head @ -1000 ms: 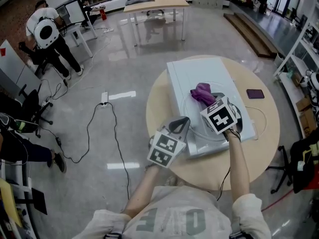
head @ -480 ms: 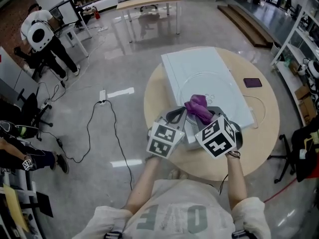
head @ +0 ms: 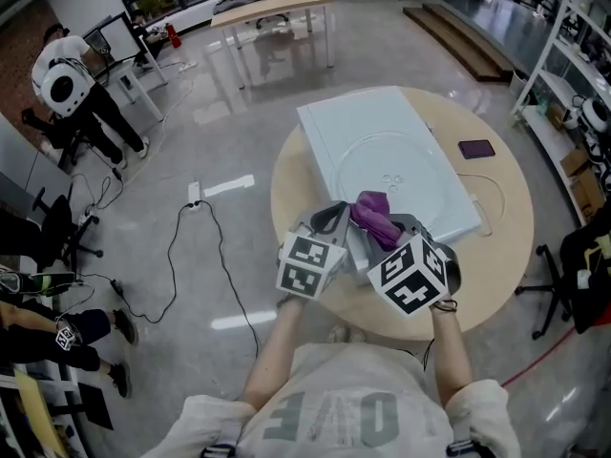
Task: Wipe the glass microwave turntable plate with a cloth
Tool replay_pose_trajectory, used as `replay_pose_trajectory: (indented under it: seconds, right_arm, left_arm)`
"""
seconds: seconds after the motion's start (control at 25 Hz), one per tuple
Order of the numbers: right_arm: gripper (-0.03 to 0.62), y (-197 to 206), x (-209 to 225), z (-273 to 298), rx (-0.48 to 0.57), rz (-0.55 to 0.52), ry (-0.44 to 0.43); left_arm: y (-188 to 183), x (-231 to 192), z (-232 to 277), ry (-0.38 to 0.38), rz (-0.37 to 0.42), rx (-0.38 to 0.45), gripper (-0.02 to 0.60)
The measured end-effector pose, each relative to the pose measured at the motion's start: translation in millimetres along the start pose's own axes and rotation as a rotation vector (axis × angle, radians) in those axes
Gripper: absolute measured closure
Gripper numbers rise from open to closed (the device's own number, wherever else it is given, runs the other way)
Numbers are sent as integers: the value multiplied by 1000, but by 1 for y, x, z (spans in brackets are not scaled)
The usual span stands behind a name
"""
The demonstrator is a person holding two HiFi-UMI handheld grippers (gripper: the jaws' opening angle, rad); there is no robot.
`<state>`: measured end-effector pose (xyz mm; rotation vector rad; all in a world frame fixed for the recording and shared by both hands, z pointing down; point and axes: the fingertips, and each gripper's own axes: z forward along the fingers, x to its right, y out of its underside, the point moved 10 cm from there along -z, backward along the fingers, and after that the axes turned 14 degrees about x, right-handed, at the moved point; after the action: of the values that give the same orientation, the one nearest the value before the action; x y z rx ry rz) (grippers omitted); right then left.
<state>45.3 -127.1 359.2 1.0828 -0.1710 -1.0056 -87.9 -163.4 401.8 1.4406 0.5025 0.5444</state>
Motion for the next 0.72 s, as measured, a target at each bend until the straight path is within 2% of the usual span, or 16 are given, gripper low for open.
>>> replay_pose_trajectory:
  seconds: [0.4, 0.72]
  right_arm:
    - [546, 2, 4, -4, 21, 8, -24]
    - [546, -19, 81, 2, 114, 21, 147]
  left_arm:
    - [4, 2, 2, 2, 1, -12, 586]
    - [4, 2, 1, -1, -2, -6, 586]
